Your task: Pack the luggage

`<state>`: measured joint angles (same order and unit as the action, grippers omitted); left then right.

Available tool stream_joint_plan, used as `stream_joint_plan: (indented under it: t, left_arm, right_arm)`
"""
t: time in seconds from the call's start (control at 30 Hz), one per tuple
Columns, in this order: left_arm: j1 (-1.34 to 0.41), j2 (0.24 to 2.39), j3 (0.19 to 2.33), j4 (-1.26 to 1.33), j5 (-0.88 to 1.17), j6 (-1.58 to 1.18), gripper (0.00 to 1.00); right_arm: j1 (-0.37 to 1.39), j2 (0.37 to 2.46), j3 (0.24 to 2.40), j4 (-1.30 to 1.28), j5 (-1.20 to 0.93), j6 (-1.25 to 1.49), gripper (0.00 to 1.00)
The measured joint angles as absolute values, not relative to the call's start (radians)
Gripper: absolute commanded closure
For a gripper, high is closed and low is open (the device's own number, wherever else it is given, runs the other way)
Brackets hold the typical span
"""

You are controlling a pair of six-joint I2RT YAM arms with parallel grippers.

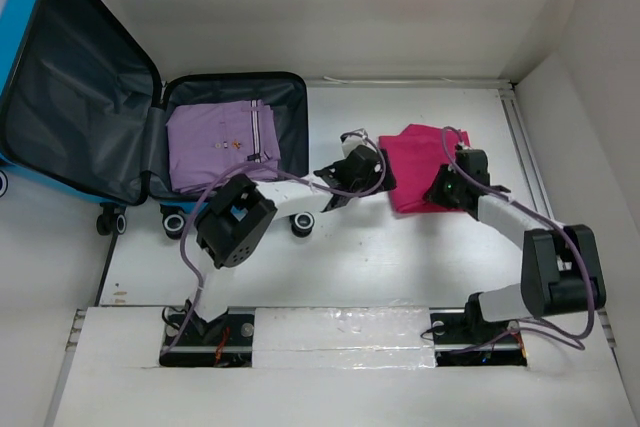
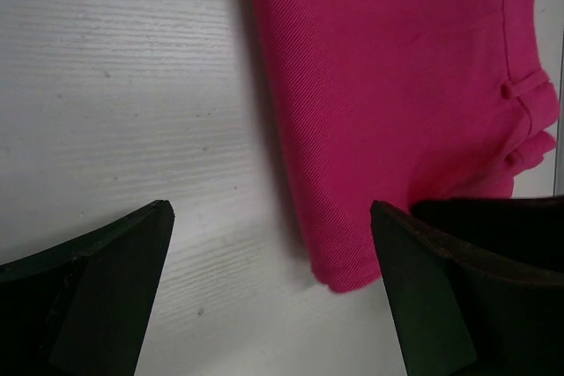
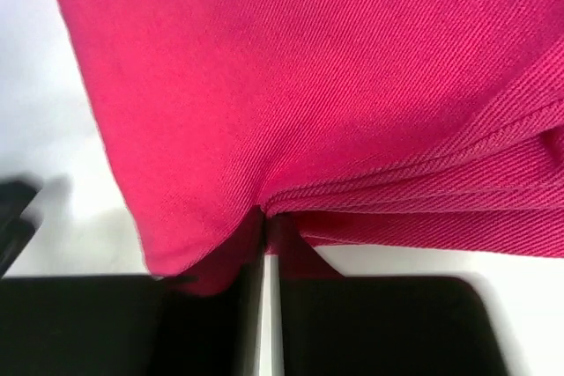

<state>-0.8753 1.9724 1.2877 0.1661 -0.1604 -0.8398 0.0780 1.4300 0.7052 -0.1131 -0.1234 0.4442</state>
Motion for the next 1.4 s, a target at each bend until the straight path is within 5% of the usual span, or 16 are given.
stream_joint_plan:
  t: [0.13,0.7,0.77,0.8,0.83,1.13,1.4]
  left_arm:
    - [-0.875,2.024,1.356,0.154,-0.148,-0.845,0.14]
    - [-0.871,2.23,1.555,0.156,-0.12,-1.043,0.45]
    - [-0.868,2.252,1.574,0.171,-0.106,-1.069,0.59]
    - [-0.863,2.262,1.578,0.179,-0.096,-1.079,0.87]
    - [-0.859,2.273,1.58,0.185,-0.086,-1.091,1.0]
    - [-0.839,2.264,1.557,0.234,-0.036,-1.04,1.0]
    - [-0.685,2.136,1.692,0.004,0.134,-0.746,1.0]
  right_arm:
    - [0.099,1.338,0.661,-0.125,-0.173,0.444,0.42]
    - [0.143,0.787,0.601,-0.093,-0.24,0.495,0.42]
    - [0.157,0.745,0.601,-0.091,-0.244,0.498,0.43]
    - [0.162,0.725,0.601,-0.092,-0.244,0.503,0.43]
    - [0.168,0.708,0.601,-0.092,-0.244,0.506,0.44]
    - [0.243,0.616,0.6,-0.04,-0.232,0.531,0.46]
    - [0.272,0.619,0.562,0.051,-0.155,0.545,0.46]
